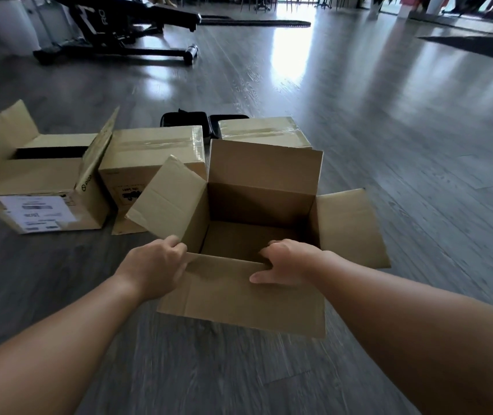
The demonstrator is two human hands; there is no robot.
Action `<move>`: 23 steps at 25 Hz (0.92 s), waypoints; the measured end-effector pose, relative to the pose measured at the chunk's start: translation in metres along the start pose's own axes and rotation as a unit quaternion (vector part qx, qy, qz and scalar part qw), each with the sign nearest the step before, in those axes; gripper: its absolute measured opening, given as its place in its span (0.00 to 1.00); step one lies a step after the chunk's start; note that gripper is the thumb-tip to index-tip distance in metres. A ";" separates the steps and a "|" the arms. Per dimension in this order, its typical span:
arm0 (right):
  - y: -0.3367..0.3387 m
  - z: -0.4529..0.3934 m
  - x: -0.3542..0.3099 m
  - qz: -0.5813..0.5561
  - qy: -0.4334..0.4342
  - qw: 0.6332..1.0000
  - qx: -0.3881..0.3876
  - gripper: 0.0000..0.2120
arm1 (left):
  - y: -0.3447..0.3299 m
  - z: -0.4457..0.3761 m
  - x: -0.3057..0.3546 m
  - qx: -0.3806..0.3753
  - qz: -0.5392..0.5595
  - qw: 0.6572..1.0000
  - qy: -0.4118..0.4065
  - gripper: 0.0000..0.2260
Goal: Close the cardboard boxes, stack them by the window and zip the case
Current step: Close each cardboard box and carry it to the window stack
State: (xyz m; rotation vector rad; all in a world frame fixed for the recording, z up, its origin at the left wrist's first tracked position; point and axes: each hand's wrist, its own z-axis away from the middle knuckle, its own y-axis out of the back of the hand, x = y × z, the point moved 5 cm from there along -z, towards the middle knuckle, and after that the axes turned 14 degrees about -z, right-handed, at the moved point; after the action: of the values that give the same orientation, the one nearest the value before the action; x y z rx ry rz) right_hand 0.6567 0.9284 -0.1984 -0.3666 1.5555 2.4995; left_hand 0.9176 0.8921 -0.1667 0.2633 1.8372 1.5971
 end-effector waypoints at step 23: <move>0.052 0.086 0.079 -0.057 -0.249 0.943 0.211 0.33 | -0.014 -0.006 -0.005 -0.145 0.180 0.972 0.036 0.28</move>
State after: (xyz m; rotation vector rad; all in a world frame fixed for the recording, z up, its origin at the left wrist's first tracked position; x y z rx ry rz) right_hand 0.5572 0.9844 -0.1403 0.2182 1.7138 1.8895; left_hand 0.9215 0.8820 -0.1780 0.4294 1.6448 2.1238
